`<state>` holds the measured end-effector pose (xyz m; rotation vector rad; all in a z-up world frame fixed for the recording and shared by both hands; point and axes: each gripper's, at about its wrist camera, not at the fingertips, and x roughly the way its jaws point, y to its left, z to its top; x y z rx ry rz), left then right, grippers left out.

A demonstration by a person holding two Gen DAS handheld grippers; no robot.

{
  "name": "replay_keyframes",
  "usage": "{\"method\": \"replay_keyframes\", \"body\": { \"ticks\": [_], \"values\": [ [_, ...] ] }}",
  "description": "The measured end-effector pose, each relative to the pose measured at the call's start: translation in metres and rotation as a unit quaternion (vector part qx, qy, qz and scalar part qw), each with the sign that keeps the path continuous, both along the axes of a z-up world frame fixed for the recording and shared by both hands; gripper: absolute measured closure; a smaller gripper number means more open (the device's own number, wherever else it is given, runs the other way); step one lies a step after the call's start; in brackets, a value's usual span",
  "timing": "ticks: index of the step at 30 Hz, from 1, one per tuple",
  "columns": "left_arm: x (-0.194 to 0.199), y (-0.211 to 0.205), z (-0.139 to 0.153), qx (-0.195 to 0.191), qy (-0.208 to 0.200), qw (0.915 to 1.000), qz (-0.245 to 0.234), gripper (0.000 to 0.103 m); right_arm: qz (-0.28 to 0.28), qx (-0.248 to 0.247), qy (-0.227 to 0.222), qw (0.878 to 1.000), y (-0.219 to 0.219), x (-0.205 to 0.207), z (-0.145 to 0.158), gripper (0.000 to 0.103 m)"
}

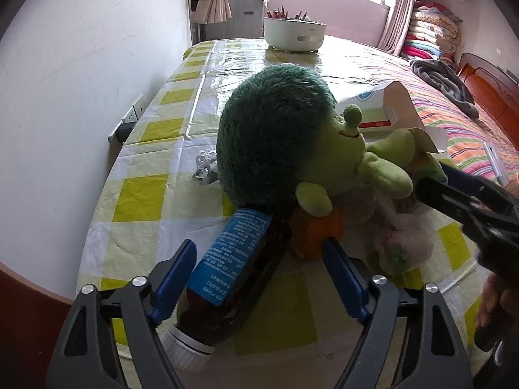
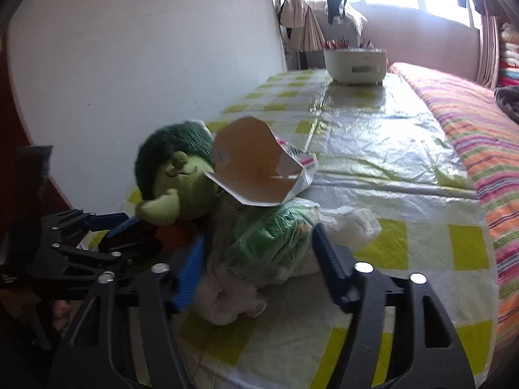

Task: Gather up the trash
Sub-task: 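Grasp the dark bottle with the left tool while the right tool grasps the clear plastic bag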

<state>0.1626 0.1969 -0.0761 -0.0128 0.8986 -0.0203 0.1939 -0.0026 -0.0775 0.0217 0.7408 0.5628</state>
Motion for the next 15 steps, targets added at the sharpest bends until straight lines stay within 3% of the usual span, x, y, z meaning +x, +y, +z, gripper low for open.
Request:
{"method": "replay_keyframes", "body": {
  "ticks": [3,5,7,15],
  "values": [
    [0.001,0.001,-0.001,0.002,0.000,1.0000,-0.004,0.028,0.004,-0.002,-0.005,1.000,0.002,-0.002,0.000,0.058],
    [0.002,0.002,-0.001,0.007,0.000,1.0000,-0.002,0.035,0.007,-0.002,-0.008,1.000,0.000,-0.006,0.005,0.065],
    [0.002,0.007,-0.002,0.002,0.005,1.0000,0.004,0.054,0.009,0.003,-0.013,1.000,-0.001,-0.011,0.008,0.068],
    [-0.001,0.010,-0.001,-0.017,0.001,0.9998,0.008,0.056,0.016,0.030,-0.024,0.999,-0.006,-0.034,0.020,0.070]
  ]
}}
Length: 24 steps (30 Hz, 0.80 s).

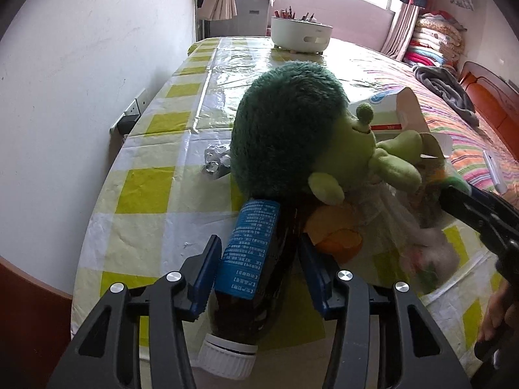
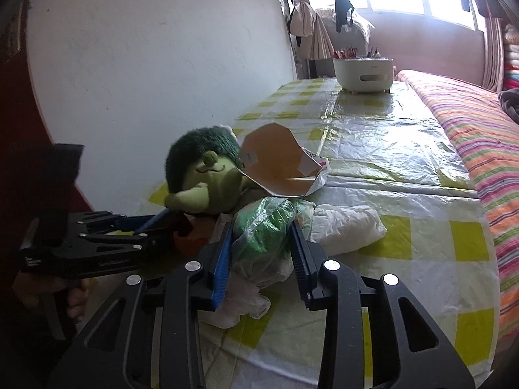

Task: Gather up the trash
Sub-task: 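Grasp the dark bottle with the left tool while the right tool grasps the clear plastic bag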

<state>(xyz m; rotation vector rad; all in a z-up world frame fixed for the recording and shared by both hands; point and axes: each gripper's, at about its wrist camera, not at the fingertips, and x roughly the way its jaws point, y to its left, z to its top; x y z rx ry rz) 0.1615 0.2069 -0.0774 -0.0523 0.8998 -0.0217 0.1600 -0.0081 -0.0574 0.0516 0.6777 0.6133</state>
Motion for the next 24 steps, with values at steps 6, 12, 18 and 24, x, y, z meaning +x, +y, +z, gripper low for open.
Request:
{"method": "replay_keyframes", "body": {
  "ticks": [6,12,18,24],
  "values": [
    [-0.009,-0.006,0.008,-0.009,-0.016,0.9998,-0.007,0.057,-0.004,0.022,-0.010,1.000,-0.016,-0.012,0.010,0.070],
    [-0.022,-0.015,0.023,-0.023,-0.044,0.9986,-0.015,0.058,-0.014,0.034,-0.016,0.999,-0.033,-0.018,0.015,0.070],
    [-0.035,-0.032,0.038,-0.039,-0.074,0.9959,-0.034,0.059,-0.033,0.042,-0.028,0.998,-0.057,-0.030,0.022,0.070],
    [-0.042,-0.053,0.049,-0.048,-0.095,0.9926,-0.057,0.060,-0.056,0.043,-0.044,0.997,-0.083,-0.037,0.029,0.070]
  ]
}}
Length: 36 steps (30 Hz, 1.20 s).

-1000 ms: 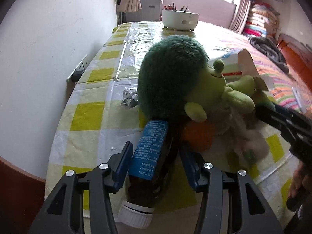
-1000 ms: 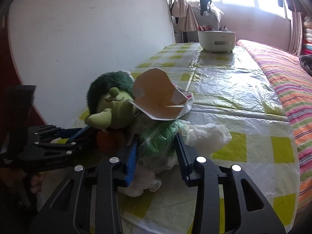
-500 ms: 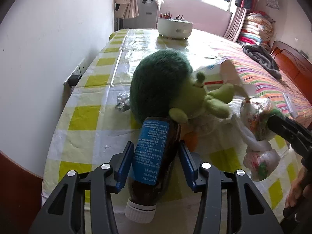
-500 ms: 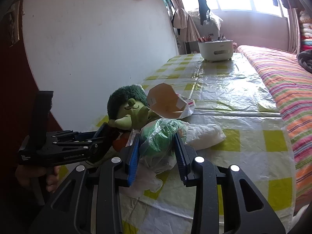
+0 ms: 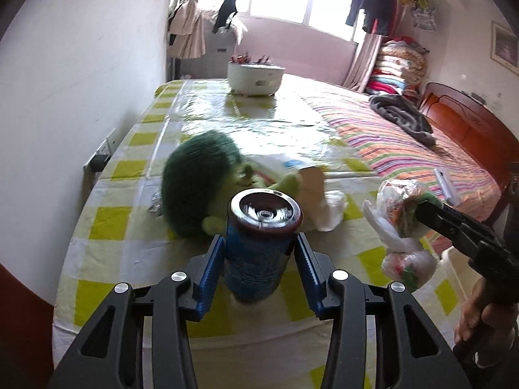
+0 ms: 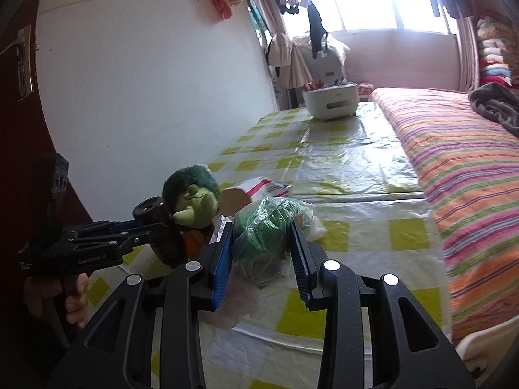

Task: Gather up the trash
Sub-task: 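Grasp the dark bottle with the left tool while the right tool grasps the clear plastic bag, then carry the bottle and plastic bag over the white bin and open both tools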

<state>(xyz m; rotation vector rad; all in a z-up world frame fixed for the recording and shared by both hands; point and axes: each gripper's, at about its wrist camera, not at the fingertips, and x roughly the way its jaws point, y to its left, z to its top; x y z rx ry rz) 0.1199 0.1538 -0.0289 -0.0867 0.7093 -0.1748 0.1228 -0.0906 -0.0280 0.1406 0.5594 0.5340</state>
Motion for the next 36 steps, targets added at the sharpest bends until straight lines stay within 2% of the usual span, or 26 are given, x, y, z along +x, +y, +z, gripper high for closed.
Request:
{"method": "replay_keyframes", "body": {
  "ticks": [11,23,36],
  "values": [
    [-0.009,-0.050,0.010,-0.007,-0.024,0.9984,-0.051,0.060,-0.052,-0.013,-0.029,0.998,-0.050,-0.016,0.011,0.070],
    [-0.009,-0.106,0.009,-0.011,-0.023,0.9941,-0.105,0.060,-0.100,-0.023,-0.037,0.994,-0.097,-0.031,0.010,0.070],
    [-0.028,-0.180,0.020,-0.029,-0.038,0.9839,-0.172,0.060,-0.166,-0.030,-0.043,0.985,-0.159,-0.054,0.011,0.070]
  ]
}}
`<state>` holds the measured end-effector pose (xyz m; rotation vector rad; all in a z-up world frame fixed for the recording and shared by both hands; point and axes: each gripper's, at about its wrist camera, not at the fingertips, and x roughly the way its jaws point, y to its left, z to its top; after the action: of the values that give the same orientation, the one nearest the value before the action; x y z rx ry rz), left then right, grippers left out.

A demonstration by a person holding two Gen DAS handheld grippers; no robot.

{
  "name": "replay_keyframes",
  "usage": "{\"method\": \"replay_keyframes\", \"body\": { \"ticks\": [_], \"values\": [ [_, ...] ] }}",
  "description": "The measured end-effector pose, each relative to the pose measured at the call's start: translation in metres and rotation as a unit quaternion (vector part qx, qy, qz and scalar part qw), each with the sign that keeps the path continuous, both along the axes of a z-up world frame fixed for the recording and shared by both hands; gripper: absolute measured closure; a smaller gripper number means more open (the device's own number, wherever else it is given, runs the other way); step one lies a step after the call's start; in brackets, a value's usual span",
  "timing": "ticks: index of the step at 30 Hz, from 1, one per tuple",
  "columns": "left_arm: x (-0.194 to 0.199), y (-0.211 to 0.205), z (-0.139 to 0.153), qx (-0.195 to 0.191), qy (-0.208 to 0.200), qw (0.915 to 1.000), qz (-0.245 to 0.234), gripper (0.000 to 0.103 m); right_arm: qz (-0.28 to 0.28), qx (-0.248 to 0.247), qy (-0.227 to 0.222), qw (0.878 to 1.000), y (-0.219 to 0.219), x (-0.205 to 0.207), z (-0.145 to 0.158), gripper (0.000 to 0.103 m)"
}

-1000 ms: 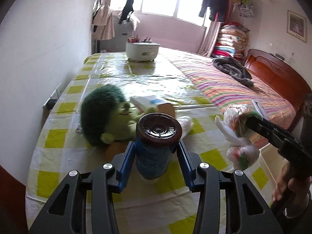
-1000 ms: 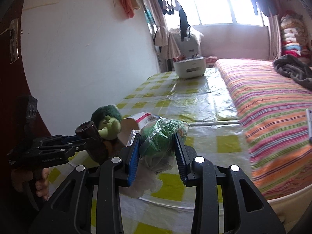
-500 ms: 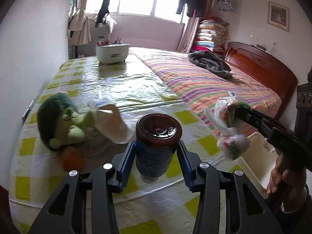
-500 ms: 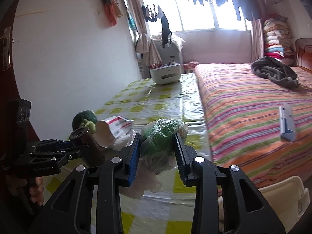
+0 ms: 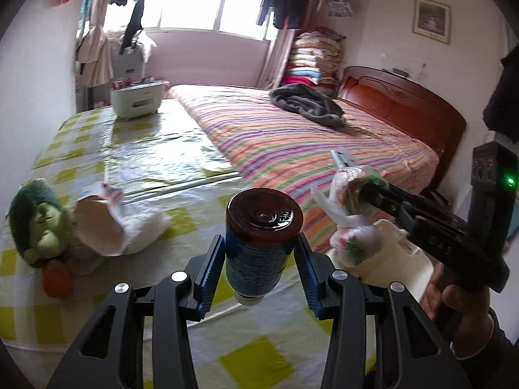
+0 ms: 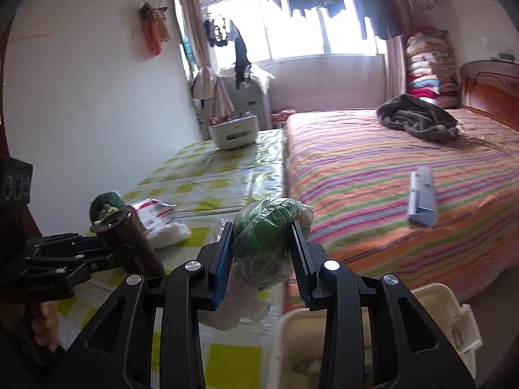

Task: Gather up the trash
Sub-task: 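Carry the bottle and plastic bag over the white bin and open both tools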

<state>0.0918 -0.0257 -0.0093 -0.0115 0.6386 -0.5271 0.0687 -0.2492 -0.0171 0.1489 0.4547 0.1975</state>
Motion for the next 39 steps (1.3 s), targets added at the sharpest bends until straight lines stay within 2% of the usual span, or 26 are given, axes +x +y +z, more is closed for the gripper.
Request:
{"method": "replay_keyframes", "body": {
  "ticks": [12,20,22,23,24,39],
  "values": [
    [-0.017,-0.056,-0.010,0.014,0.009,0.9980,-0.061,0.060,-0.077,0.027,-0.010,0.997,-0.066,-0.033,-0.002,0.070],
    [-0.023,-0.081,-0.010,0.015,0.010,0.9962,-0.085,0.060,-0.116,0.045,-0.012,0.992,-0.088,-0.052,-0.009,0.067],
    [-0.025,-0.087,-0.010,0.016,0.010,0.9958,-0.089,0.060,-0.120,0.050,-0.018,0.991,-0.089,-0.056,-0.007,0.059],
    [-0.026,-0.089,-0.010,0.017,0.010,0.9956,-0.092,0.060,-0.127,0.050,-0.024,0.990,-0.090,-0.058,-0.005,0.049],
    [-0.027,-0.093,-0.010,0.018,0.010,0.9953,-0.095,0.060,-0.135,0.051,-0.031,0.989,-0.092,-0.061,-0.003,0.046],
    [-0.033,-0.148,-0.004,0.024,0.010,0.9892,-0.145,0.060,-0.195,0.111,-0.078,0.971,-0.132,-0.086,0.006,0.042]
  ]
}}
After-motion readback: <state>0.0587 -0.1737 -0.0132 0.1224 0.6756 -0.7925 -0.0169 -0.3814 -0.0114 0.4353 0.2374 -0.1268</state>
